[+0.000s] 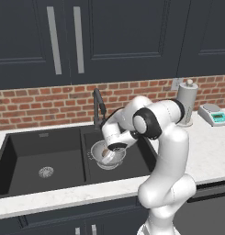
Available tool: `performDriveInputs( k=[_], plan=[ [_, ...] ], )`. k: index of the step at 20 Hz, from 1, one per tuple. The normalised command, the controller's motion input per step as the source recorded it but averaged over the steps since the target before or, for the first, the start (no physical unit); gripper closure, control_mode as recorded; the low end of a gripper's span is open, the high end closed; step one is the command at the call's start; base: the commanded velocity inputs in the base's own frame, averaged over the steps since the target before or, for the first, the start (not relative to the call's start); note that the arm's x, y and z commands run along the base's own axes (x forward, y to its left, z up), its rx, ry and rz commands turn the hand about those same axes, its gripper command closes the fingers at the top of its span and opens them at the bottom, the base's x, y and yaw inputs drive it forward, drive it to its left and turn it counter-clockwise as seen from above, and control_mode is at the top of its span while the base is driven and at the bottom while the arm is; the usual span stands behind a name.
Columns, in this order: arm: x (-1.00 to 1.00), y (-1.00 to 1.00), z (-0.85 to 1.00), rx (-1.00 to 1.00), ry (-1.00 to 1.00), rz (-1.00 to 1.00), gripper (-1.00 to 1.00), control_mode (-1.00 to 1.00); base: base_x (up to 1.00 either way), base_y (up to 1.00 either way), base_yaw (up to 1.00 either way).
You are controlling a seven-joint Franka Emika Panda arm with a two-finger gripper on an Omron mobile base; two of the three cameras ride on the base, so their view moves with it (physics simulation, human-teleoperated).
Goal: Put the colander in the sink, put the kiwi in the colander, and turn on the sink faucet and pour water over the colander.
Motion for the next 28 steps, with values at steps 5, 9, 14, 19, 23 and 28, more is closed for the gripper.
performDriveInputs(
  k=[5, 9, 14, 19, 23, 28],
  plan=[
    [0.19, 0.03, -0.13, 0.00, 0.03, 0.00, -1.00, -1.00, 0.00, 0.00, 0.00],
    [0.19, 0.00, -0.16, 0.00, 0.03, 0.00, -1.00, -1.00, 0.00, 0.00, 0.00],
    [0.11, 0.00, -0.14, 0.00, 0.00, 0.00, -1.00, -1.00, 0.00, 0.00, 0.00],
    [0.00, 0.00, 0.00, 0.00, 0.00, 0.02, -1.00, -1.00, 0.00, 0.00, 0.00],
    [-0.11, 0.00, 0.27, 0.04, -0.12, 0.02, -1.00, -1.00, 0.00, 0.00, 0.00],
    [-0.03, 0.00, 0.26, 0.03, -0.11, 0.01, -1.00, -1.00, 0.00, 0.00, 0.00]
  ],
)
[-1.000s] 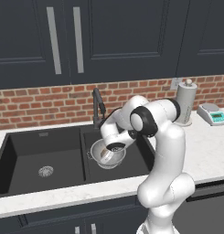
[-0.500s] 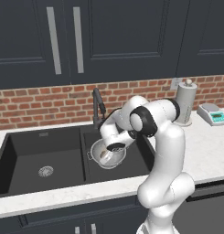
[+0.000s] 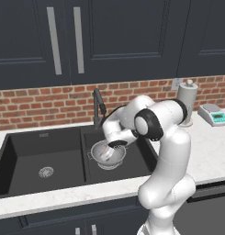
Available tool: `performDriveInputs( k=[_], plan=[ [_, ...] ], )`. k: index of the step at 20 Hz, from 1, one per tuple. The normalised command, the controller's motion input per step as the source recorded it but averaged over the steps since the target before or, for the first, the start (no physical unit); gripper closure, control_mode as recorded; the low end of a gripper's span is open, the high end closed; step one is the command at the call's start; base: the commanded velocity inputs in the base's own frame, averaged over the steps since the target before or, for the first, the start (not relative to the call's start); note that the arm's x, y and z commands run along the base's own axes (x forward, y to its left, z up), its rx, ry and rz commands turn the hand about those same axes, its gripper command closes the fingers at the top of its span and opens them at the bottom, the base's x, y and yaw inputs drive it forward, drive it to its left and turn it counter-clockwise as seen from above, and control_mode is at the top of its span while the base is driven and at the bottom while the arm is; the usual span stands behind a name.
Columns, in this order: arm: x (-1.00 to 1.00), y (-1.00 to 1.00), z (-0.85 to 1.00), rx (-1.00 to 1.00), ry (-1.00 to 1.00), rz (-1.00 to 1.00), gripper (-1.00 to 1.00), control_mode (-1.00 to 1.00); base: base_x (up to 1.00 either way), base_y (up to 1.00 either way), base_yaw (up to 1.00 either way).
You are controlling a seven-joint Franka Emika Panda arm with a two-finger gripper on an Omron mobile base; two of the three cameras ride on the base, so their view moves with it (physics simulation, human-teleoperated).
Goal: Put the colander in the sink, put the kiwi in the colander, and turn on the sink faucet and pour water over the colander.
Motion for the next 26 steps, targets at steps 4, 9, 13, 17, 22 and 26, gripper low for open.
performDriveInputs(
  k=[4, 9, 13, 17, 22, 26],
  plan=[
    [-0.05, 0.00, 0.29, 0.07, -0.12, 0.00, -1.00, -1.00, 0.00, 0.00, 0.00],
    [-0.07, -0.05, 0.29, 0.15, -0.21, 0.00, -1.00, -1.00, 0.00, 0.00, 0.00],
    [0.00, -0.09, 0.31, 0.20, -0.22, 0.00, -1.00, -1.00, 0.00, 0.00, 0.00],
    [0.00, -0.15, 0.21, 0.19, -0.24, 0.06, -1.00, -1.00, 0.00, 0.00, 0.00],
    [-0.01, -0.23, 0.12, 0.17, -0.24, 0.14, -1.00, -1.00, 0.00, 0.00, 0.00],
    [0.00, -0.27, 0.28, 0.19, -0.18, 0.16, -1.00, -1.00, 0.00, 0.00, 0.00]
  ],
)
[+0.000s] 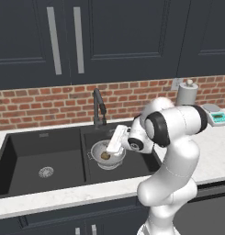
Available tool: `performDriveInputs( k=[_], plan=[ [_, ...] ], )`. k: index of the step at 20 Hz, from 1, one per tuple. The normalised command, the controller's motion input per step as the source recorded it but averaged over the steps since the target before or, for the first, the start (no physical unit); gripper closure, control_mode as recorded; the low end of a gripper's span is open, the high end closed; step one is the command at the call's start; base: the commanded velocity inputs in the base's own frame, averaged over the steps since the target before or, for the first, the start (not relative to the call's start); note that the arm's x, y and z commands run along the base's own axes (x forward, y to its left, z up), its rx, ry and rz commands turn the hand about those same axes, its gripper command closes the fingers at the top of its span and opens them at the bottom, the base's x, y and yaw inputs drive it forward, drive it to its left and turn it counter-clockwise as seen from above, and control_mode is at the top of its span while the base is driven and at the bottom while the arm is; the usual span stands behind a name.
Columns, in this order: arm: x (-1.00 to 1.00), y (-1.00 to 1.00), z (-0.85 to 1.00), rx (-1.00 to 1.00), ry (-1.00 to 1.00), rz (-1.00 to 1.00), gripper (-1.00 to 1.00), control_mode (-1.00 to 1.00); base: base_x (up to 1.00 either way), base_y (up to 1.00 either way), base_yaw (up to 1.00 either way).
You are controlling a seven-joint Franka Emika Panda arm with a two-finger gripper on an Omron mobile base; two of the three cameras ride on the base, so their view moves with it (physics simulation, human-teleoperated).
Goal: Put the colander in the sink, put the kiwi in the colander, and turn on the sink faucet and pour water over the colander.
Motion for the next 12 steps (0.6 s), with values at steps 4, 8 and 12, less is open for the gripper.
performDriveInputs(
  k=[4, 8, 12],
  plan=[
    [0.00, -0.34, 0.46, 0.21, -0.12, 0.15, -1.00, -1.00, 0.00, 0.00, 0.00],
    [0.00, -0.23, 0.61, 0.18, -0.04, 0.10, -1.00, -1.00, 0.00, 0.00, 0.00],
    [-0.02, -0.08, 0.58, 0.10, 0.00, 0.01, -1.00, -1.00, 0.00, 0.00, 0.00]
  ],
)
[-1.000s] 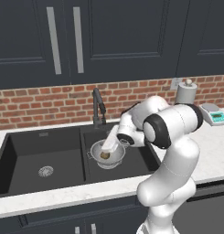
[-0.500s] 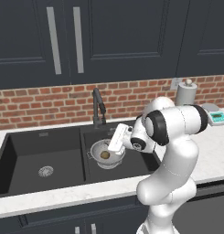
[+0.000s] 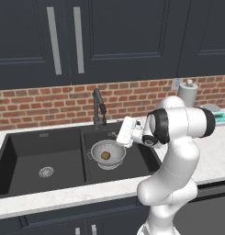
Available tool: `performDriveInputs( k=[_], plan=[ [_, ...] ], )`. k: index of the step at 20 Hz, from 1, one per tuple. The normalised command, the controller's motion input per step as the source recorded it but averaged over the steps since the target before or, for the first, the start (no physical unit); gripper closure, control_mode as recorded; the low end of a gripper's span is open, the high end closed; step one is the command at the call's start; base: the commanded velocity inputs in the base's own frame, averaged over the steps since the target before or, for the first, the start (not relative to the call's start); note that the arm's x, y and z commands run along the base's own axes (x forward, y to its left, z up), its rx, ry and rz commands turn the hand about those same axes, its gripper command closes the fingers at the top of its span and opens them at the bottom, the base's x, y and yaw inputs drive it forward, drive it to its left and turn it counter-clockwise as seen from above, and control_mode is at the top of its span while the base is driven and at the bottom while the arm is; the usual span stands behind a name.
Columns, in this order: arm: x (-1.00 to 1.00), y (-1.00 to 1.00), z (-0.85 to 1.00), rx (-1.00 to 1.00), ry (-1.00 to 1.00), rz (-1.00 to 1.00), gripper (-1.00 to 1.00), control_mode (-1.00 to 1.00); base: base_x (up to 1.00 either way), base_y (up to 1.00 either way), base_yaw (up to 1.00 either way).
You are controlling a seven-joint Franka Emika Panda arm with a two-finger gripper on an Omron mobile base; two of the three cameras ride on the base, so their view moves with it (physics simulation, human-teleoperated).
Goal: Put the colander in the sink, put the kiwi in the colander, and turn on the sink faucet and pour water over the colander.
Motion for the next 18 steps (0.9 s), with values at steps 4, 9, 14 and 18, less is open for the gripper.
performDriveInputs(
  k=[4, 9, 14, 18],
  plan=[
    [-0.03, -0.01, 0.42, 0.05, 0.04, 0.00, -1.00, -1.00, 0.00, 0.00, 0.00],
    [0.00, 0.00, 0.28, 0.04, 0.12, -0.01, -1.00, -1.00, 0.00, 0.00, 0.00],
    [0.00, 0.00, 0.18, 0.07, 0.15, -0.03, -1.00, -1.00, 0.00, 0.00, 0.00],
    [0.00, 0.00, 0.08, 0.06, 0.16, -0.04, -1.00, -1.00, 0.00, 0.00, 0.00]
  ],
)
